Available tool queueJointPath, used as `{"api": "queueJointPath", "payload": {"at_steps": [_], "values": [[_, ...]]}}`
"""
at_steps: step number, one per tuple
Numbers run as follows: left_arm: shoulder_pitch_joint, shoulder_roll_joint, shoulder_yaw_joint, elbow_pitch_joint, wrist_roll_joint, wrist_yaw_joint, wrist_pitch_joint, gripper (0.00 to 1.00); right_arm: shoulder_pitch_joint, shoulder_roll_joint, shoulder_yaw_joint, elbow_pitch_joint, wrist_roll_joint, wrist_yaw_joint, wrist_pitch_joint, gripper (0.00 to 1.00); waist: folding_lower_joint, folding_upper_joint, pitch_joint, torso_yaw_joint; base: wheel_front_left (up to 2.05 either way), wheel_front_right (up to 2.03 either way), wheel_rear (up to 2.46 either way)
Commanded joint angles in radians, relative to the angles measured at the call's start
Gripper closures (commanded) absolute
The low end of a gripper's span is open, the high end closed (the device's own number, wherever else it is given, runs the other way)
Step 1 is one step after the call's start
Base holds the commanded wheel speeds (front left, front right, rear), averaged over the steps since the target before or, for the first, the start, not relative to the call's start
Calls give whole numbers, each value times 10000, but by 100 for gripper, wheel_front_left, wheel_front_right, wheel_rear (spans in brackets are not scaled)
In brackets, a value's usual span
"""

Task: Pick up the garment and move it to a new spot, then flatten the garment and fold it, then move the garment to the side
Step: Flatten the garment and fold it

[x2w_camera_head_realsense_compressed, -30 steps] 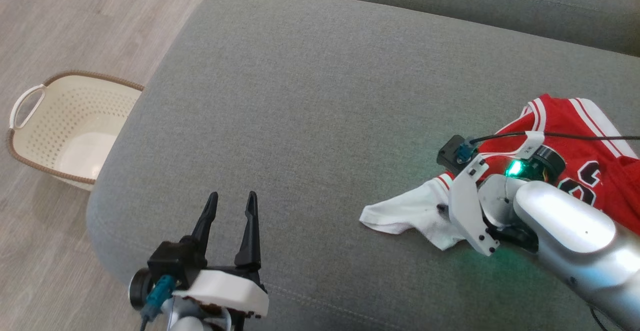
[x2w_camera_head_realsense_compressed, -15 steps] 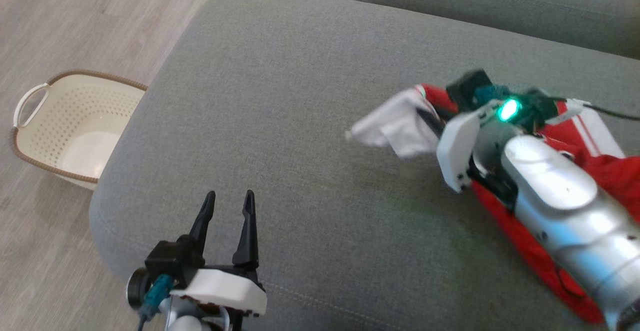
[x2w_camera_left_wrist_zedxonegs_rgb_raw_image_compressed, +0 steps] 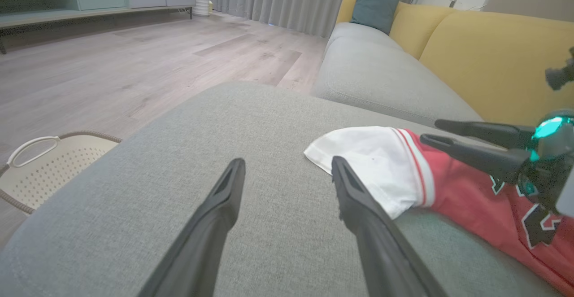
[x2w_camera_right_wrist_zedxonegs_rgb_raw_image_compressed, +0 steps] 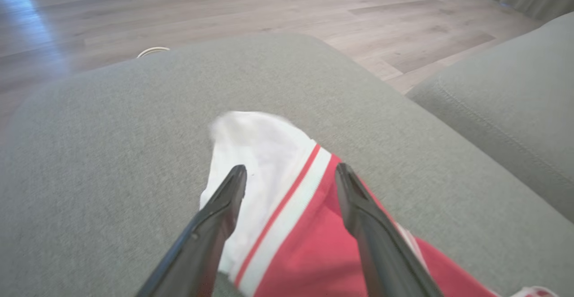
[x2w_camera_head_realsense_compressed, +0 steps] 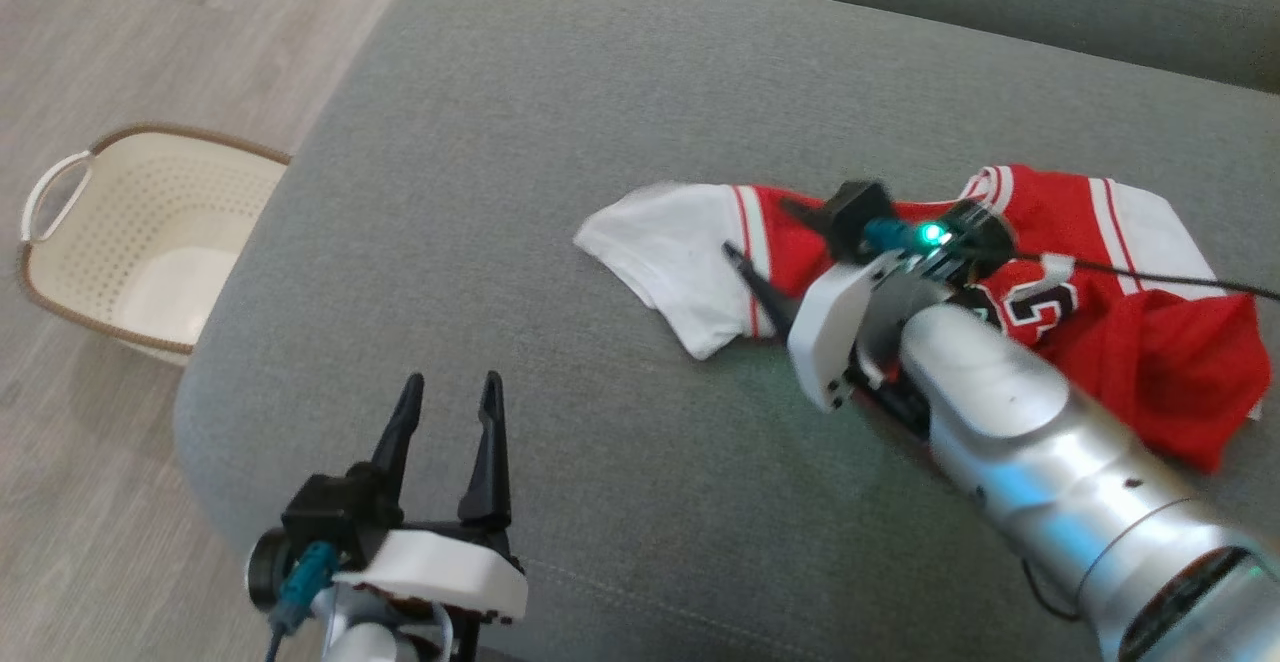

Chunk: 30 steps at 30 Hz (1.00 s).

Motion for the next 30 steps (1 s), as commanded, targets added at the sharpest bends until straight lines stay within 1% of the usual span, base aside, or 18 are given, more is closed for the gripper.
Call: {"api": "queueJointPath", "payload": {"at_steps": [1, 4, 8, 12, 15, 16, 17, 20, 25, 30], "values": [[-477, -47, 358, -358, 112, 57, -122, 0, 58, 234, 144, -141, 117, -9, -153, 0, 0, 0, 13, -125, 0, 0, 0], [-443, -47, 429, -346, 134, 48, -122, 0, 96, 271, 453, -172, 467, -9, -372, 0, 0, 0, -15, -441, 0, 0, 0], [-396, -47, 534, -384, 165, 50, -122, 0, 109, 68, 290, -281, 989, -9, -824, 0, 0, 0, -71, -995, 0, 0, 0], [-318, -47, 629, -430, 197, 52, -122, 0, 436, -258, -287, -391, 1373, -9, -1236, 0, 0, 0, -160, -1573, 0, 0, 0], [-250, -47, 659, -479, 215, 62, -122, 0, 997, -608, -874, -540, 1509, -9, -1493, 0, 0, 0, -214, -1953, 0, 0, 0], [-232, -47, 669, -495, 219, 64, -122, 0, 1237, -748, -1083, -617, 1521, -9, -1562, 0, 0, 0, -220, -2072, 0, 0, 0], [-232, -47, 669, -495, 219, 64, -122, 0, 1237, -748, -1083, -617, 1521, -9, -1562, 0, 0, 0, -220, -2072, 0, 0, 0], [-167, -47, 697, -531, 235, 68, -122, 0, 2116, -1149, -1673, -925, 1522, -9, -1674, 0, 0, 0, -232, -2388, 0, 0, 0], [-98, -47, 713, -557, 235, 68, -122, 0, 3562, -1788, -2568, -1821, 1349, -9, -1509, 0, 0, 0, -193, -2772, 0, 0, 0], [-91, -47, 690, -530, 239, 28, -122, 0, 4442, -2039, -3317, -3132, 1019, -9, -645, 0, 0, 0, -166, -3010, 0, 0, 0]]}}
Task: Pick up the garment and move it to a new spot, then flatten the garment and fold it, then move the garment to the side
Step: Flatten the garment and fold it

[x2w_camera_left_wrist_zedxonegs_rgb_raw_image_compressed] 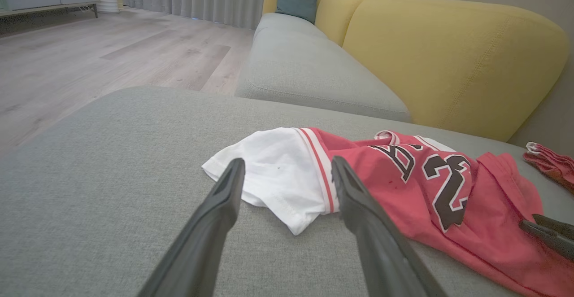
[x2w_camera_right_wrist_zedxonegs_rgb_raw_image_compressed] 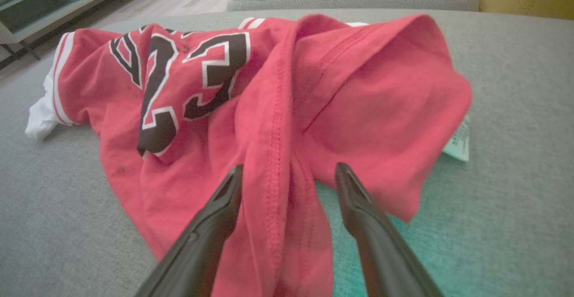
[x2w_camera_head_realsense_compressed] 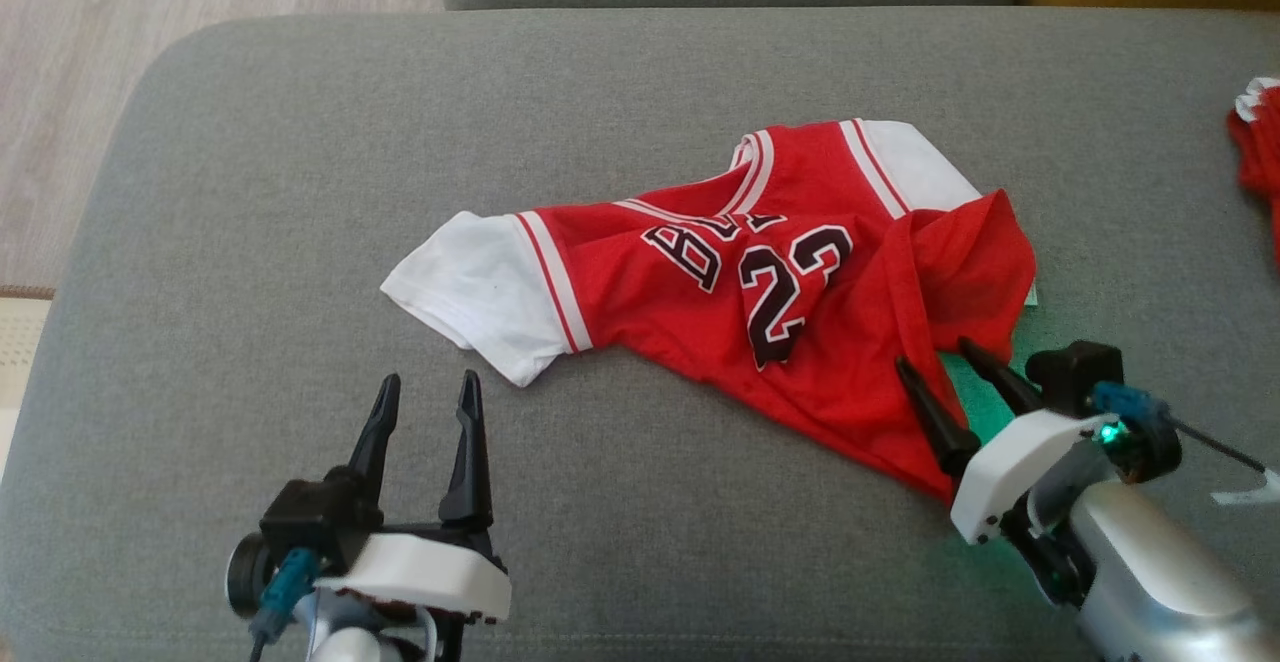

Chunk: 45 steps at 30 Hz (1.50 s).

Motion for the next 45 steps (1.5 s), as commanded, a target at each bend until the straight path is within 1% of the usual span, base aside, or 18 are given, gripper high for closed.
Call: {"api": "queueJointPath", "payload": {"at_steps": [1, 2, 4, 10, 14, 20, 21, 22, 23, 24, 25, 27, 30, 31, 35, 38, 40, 45], "values": [[-261, -45, 279, -313, 74, 28, -122, 0, -37, -125, -151, -482, -166, -9, 166, 0, 0, -1, -1, -21, 0, 0, 0], [-283, -45, 251, -297, 76, 22, -122, 0, 155, -58, -429, -833, -314, -9, 618, 0, 0, -1, -12, -24, 0, 0, 0], [-290, -45, 251, -280, 82, 13, -122, 0, 282, 8, -598, -1102, -429, -9, 1124, 0, 0, -1, -15, -17, 0, 0, 0], [-304, -45, 238, -237, 65, 1, -122, 0, 320, 111, -775, -1385, -497, -9, 2494, 0, 0, -1, -32, 61, 0, 0, 0], [-322, -45, 222, -241, 42, -10, -122, 0, 97, 196, -938, -982, -566, -9, 2952, 0, 0, -1, -2, 100, 0, 0, 0], [-379, -45, 181, -238, 35, -6, -122, 0, -320, 367, -1080, -67, -759, -9, 3199, 0, 0, -1, 77, 199, 0, 0, 0], [-385, -45, 187, -235, 38, -3, -122, 0, -371, 396, -1063, 40, -755, -9, 3226, 14, 0, -1, 85, 211, 0, 0, 0], [-389, -45, 193, -234, 41, 0, -122, 0, -419, 414, -1041, 123, -740, -9, 3229, 49, 0, -1, 92, 222, 0, 0, 0], [-392, -45, 199, -235, 44, 5, -122, 0, -472, 414, -1020, 182, -707, -9, 3230, 63, 0, -1, 96, 230, 0, 0, 0], [-393, -45, 207, -240, 47, 10, -122, 0, -526, 388, -999, 215, -661, -9, 3234, 85, 0, -1, 101, 232, 0, 0, 0], [-390, -45, 218, -247, 50, 18, -122, 0, -594, 330, -1004, 219, -621, -9, 3201, 100, 0, -1, 107, 227, 0, 0, 0], [-384, -45, 238, -267, 58, 31, -122, 0, -750, 128, -1062, 176, -525, -9, 3144, 100, 0, -1, 129, 207, 0, 0, 0], [-387, -45, 257, -285, 63, 24, -122, 0, -1059, -406, -1298, 100, -458, -9, 3126, 100, 0, -1, 182, 171, 0, 0, 0], [-387, -45, 257, -285, 63, 24, -122, 0, -1059, -406, -1298, 100, -458, -9, 3126, 100, 0, -1, 182, 171, 0, 0, 0], [-425, -45, 215, -292, 68, 3, -122, 0, -1484, -1212, -1786, 130, -505, -9, 3236, 100, 0, -1, 298, 182, 0, 0, 0], [-489, -45, 194, -292, 85, -11, -122, 0, -1763, -1678, -2086, 300, -648, -9, 3395, 100, 0, -1, 426, 229, 0, 0, 0], [-541, -45, 196, -285, 101, -29, -122, 0, -1964, -1869, -2162, 429, -766, -9, 3477, 100, 0, -1, 515, 264, 0, 0, 0], [-700, -45, 174, -247, 157, -113, -122, 0, -2651, -2073, -2073, 919, -1133, -9, 3555, 100, 0, -1, 755, 367, 0, 0, 0]]}}
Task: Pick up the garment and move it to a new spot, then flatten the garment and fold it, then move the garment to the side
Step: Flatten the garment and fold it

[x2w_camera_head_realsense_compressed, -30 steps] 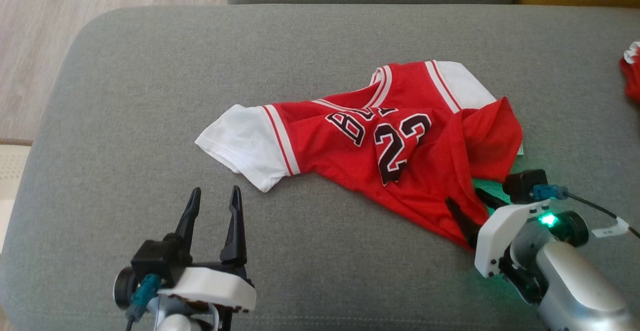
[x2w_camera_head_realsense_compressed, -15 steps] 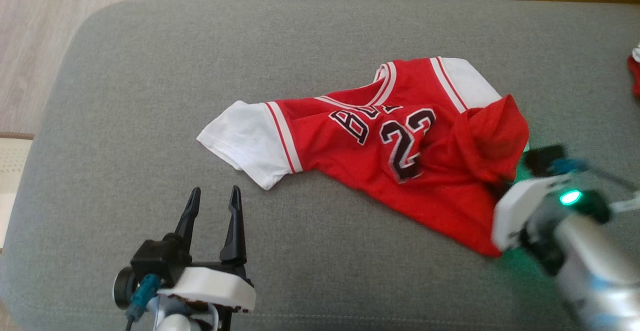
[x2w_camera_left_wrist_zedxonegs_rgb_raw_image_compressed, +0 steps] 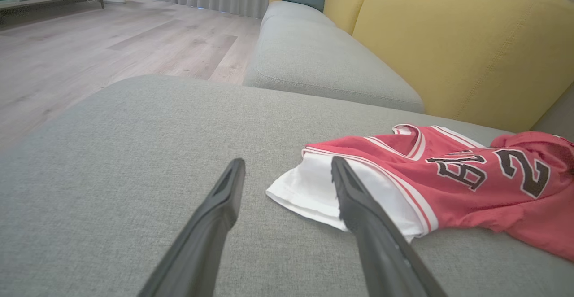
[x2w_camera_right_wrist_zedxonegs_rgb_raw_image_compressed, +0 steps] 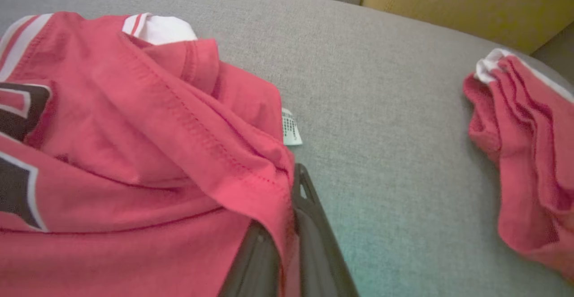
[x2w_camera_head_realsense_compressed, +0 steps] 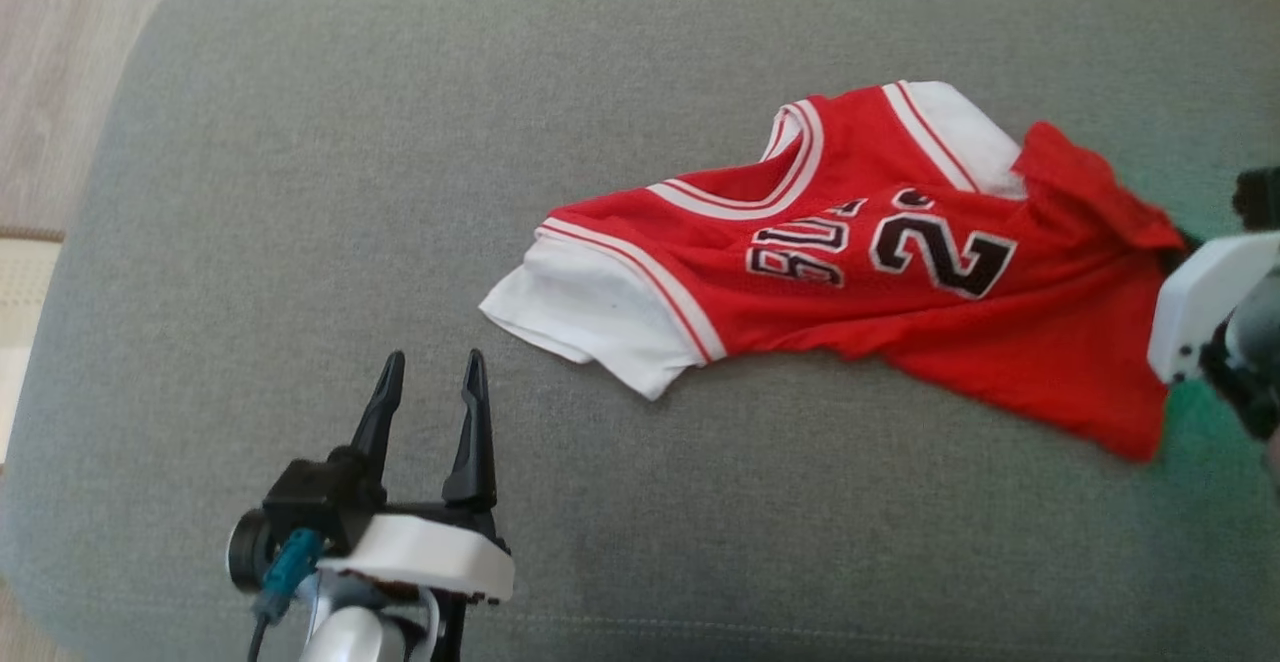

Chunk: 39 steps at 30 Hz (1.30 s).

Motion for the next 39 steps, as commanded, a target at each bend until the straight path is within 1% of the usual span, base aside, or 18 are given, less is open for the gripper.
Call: {"api": "queueJointPath", "payload": {"at_steps": [1, 5, 9, 10, 11, 17, 22, 28, 30, 31, 35, 39], "values": [[-439, -45, 214, -273, 132, -36, -122, 0, -598, -395, 84, -50, -259, -9, -53, 100, 0, 0, 120, 73, 0, 0, 0], [-612, -45, 137, -227, 186, -106, -122, 0, -1473, -437, -66, 774, -977, -9, -411, 100, 0, 0, 308, 210, 0, 0, 0], [-737, -45, 36, -154, 215, -142, -122, 0, -2156, -284, -207, 1551, -1727, -9, -1013, 100, 0, 0, 427, 330, 0, 0, 0], [-759, -45, 15, -138, 216, -143, -122, 0, -2286, -217, -279, 1750, -1895, -9, -1170, 44, 0, 0, 444, 347, 0, 0, 0], [-779, -45, 1, -122, 216, -141, -122, 0, -2391, -125, -316, 1947, -2046, -9, -1274, 0, 0, 0, 453, 355, 0, 0, 0], [-843, -45, 56, -66, 216, -98, -122, 0, -2854, 462, -388, 2562, -2468, -9, -2162, 0, 0, 0, 315, 134, 0, 0, 0], [-920, -44, 284, -22, 307, -153, -122, 0, -3058, 857, -210, 2474, -2402, -9, -2989, 0, 0, 0, 20, -316, 0, 0, 0], [-948, -32, 613, 2, 390, -199, -122, 0, -2804, 1424, -2, 1845, -1940, -9, -4023, 0, 0, 0, -476, -924, 0, 0, 0], [-915, -33, 703, 28, 392, -220, -122, 0, -2549, 1628, 25, 1564, -1749, -9, -4235, 0, 0, 0, -636, -1112, 0, 0, 0], [-915, -33, 703, 28, 392, -220, -122, 0, -2549, 1628, 25, 1564, -1749, -9, -4235, 0, 0, 0, -636, -1112, 0, 0, 0], [-776, -34, 864, 91, 366, -246, -122, 0, -1829, 1947, -132, 862, -1441, -9, -4559, 0, 0, 0, -940, -1397, 0, 0, 0], [-524, -37, 961, 169, 310, -277, -122, 0, -747, 2320, -586, -16, -1424, -9, -4729, 0, 0, 0, -1266, -1590, 0, 0, 0]]}}
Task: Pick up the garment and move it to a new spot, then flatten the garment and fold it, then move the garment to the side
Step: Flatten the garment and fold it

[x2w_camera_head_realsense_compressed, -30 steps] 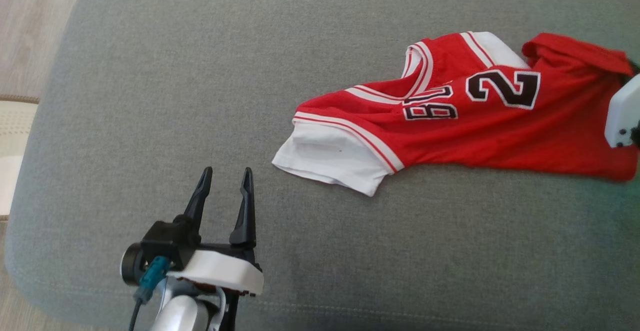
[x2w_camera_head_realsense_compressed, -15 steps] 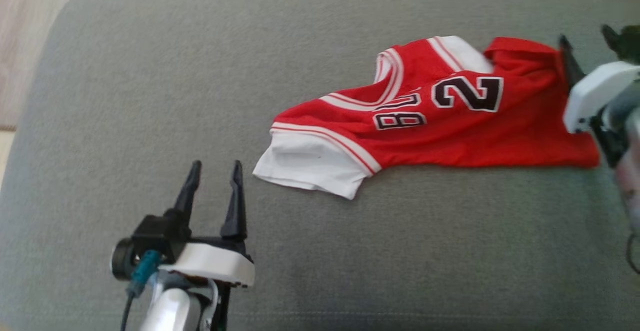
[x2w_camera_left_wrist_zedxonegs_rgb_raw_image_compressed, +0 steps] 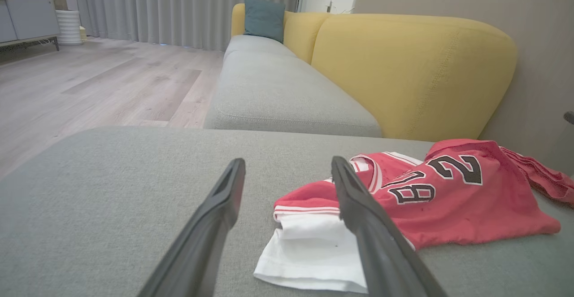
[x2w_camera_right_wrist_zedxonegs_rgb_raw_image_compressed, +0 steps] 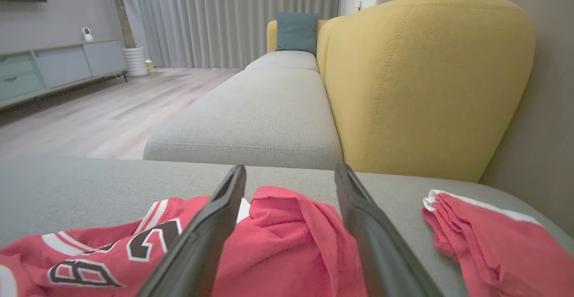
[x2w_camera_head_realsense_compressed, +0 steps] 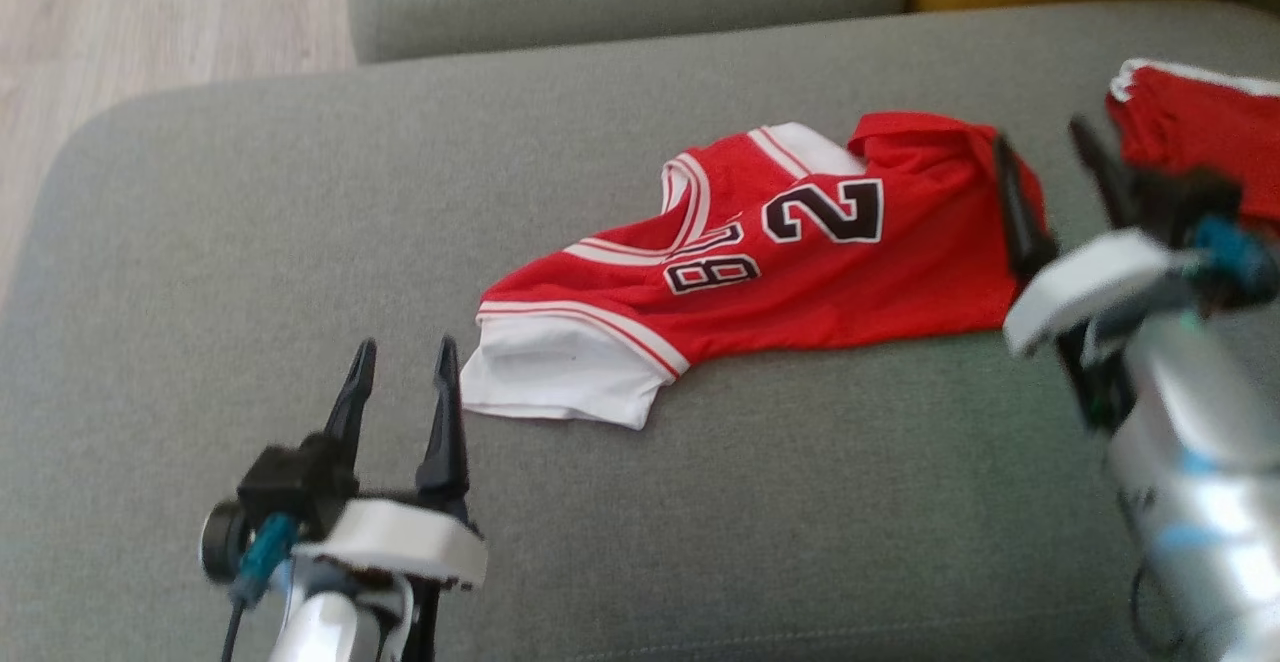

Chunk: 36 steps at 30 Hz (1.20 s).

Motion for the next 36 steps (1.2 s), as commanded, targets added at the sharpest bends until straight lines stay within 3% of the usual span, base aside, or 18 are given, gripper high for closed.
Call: {"api": "queueJointPath", "payload": {"at_steps": [1, 10, 20, 36], "values": [[-42, -17, 388, -270, -24, -38, -122, 0, 126, 122, 5, -482, -67, -9, -143, 0, 0, 0, -213, -134, 0, 0, 0], [870, -21, 639, -232, -242, -161, -122, 0, 3488, 1444, -1821, -3478, -1143, -9, -63, 0, 0, 0, -825, -113, 0, 0, 0], [1230, -23, 581, -455, -299, -79, -122, 0, 5571, 2078, -2761, -6147, -2080, -9, 518, 0, 0, 0, -1024, 64, 0, 0, 0], [1287, -23, 475, -433, -392, 118, -122, 0, 6364, 2103, -2169, -6676, -1350, -9, 717, 0, 0, 0, -1083, 245, 0, 0, 0]]}}
